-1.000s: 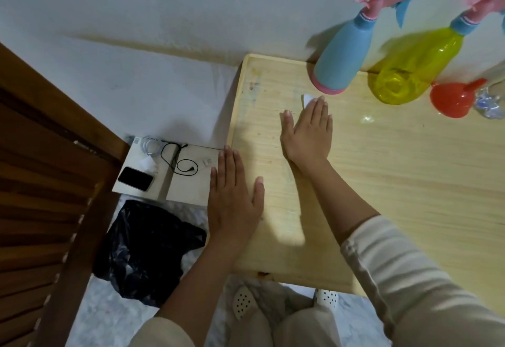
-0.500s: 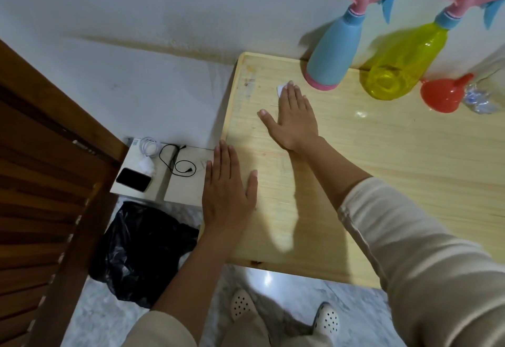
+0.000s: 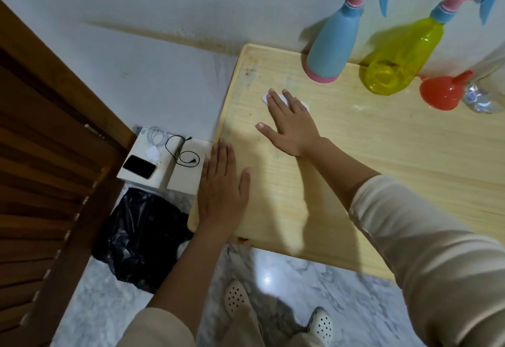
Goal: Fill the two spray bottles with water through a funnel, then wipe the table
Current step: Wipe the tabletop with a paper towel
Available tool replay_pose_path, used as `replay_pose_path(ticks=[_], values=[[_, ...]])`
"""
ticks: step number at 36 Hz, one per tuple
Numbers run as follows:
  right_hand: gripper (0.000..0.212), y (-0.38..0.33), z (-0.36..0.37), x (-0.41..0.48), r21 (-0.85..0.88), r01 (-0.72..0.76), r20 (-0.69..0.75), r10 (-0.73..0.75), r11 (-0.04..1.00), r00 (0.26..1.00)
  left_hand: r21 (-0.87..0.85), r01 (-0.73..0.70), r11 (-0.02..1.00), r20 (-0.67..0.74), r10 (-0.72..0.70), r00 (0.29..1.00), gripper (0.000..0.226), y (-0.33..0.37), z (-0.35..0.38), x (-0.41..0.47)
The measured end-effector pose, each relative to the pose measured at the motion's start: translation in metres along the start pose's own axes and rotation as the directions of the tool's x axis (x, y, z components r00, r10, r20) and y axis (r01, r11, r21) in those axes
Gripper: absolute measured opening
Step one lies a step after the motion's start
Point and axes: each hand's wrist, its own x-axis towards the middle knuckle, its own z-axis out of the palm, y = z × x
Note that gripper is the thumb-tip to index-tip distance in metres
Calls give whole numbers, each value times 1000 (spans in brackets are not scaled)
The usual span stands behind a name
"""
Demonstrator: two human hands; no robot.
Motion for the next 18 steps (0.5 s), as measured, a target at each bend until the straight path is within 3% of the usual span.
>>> replay_pose_path(ticks=[14,18], values=[[68,-9,0,-36,71,121,52,-125,990,991,-10,29,1000,0,-29,1000,68,2,1,-5],[55,-6,0,-34,212,2,-63,12,977,998,-4,26,1000,3,-26,1000,69,2,0,-6]])
